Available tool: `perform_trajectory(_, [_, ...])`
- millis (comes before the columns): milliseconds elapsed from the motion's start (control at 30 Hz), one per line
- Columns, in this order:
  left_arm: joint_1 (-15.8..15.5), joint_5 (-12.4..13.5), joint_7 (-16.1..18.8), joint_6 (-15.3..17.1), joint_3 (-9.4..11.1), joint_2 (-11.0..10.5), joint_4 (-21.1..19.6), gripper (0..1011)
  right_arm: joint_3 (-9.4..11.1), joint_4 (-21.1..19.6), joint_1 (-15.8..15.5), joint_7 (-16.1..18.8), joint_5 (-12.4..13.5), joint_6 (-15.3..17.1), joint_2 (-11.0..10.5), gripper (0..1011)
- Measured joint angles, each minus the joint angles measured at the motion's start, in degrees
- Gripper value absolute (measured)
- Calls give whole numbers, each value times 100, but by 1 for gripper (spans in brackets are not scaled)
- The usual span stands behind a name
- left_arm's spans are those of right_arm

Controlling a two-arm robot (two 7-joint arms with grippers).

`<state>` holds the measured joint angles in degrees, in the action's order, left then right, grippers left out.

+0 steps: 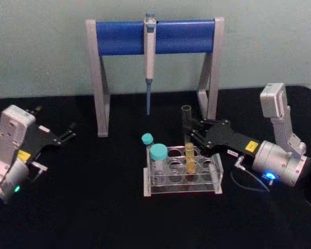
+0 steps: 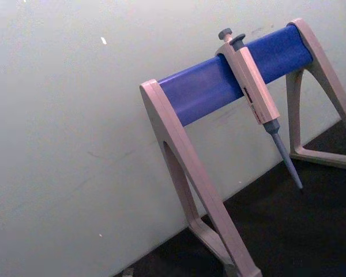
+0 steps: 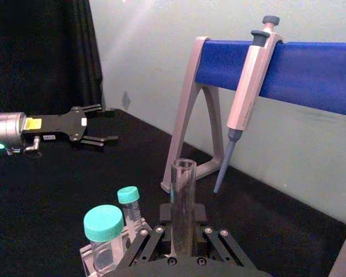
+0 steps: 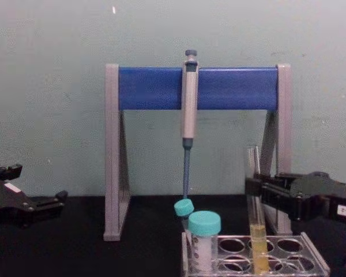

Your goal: Pick up the test tube from the test tube rack, shake it, then place it back into the test tube rack.

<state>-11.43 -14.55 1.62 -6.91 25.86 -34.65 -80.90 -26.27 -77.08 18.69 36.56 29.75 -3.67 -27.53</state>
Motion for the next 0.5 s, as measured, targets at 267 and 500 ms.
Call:
perform_trajectory(267, [0, 0, 0, 0, 0, 0, 0, 1001, 3, 0, 1, 2, 4, -2, 1, 220])
perform_trajectory(500, [0, 0, 0, 0, 0, 0, 0, 1001, 4, 0, 1, 3, 8, -6, 1, 220])
